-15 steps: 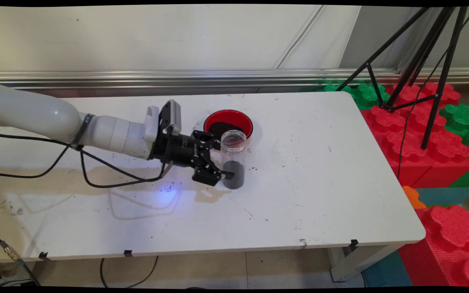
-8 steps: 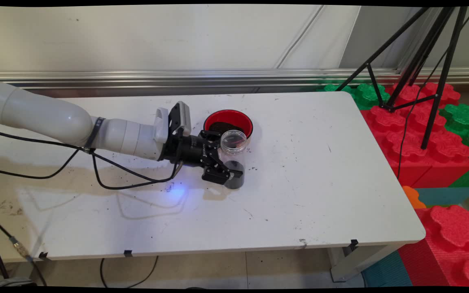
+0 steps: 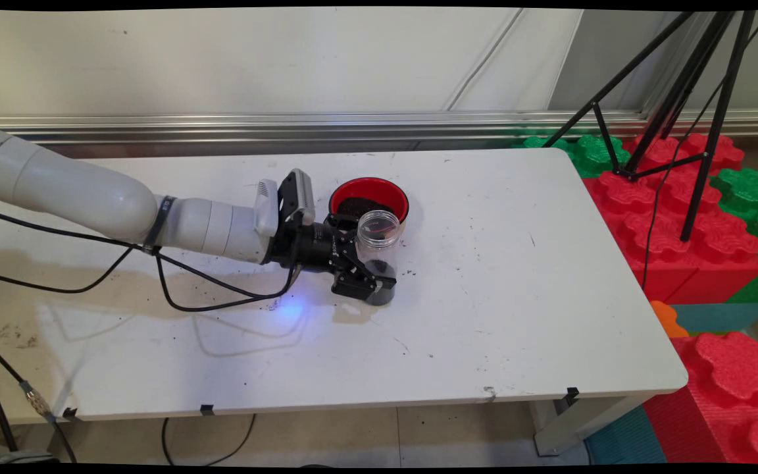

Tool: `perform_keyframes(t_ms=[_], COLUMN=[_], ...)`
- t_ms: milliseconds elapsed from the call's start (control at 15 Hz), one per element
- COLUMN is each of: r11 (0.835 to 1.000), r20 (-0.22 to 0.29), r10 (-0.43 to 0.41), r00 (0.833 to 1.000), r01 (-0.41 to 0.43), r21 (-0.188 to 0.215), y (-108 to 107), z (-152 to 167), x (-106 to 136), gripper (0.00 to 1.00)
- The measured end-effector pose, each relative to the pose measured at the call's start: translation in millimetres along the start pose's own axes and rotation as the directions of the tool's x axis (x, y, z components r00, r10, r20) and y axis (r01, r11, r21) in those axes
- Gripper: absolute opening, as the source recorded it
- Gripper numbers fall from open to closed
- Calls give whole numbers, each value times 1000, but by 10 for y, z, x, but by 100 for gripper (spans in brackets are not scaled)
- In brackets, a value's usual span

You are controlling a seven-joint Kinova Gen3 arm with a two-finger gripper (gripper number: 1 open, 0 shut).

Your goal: Pick up the black seasoning powder from the table, then pour the black seasoning powder in the red bowl

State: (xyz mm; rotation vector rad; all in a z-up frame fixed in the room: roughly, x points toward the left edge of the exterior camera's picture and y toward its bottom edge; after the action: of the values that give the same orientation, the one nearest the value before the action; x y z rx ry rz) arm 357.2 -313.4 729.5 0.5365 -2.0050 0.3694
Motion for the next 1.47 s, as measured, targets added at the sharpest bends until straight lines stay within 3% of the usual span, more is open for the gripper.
perform_keyframes(t_ms=[200,267,933,1467], r11=[1000,1000,1000,999], r20=[-2,-2,-14,-47], r10=[-1,-1,-1,-49], r00=[1000,1000,1000,998], r01=[1,2,1,49], r21=[5,7,9,0], y=[6,6,25,-41], z=[9,12,0,-146], x=[-10,-12,14,160], gripper=[100,0,0,0])
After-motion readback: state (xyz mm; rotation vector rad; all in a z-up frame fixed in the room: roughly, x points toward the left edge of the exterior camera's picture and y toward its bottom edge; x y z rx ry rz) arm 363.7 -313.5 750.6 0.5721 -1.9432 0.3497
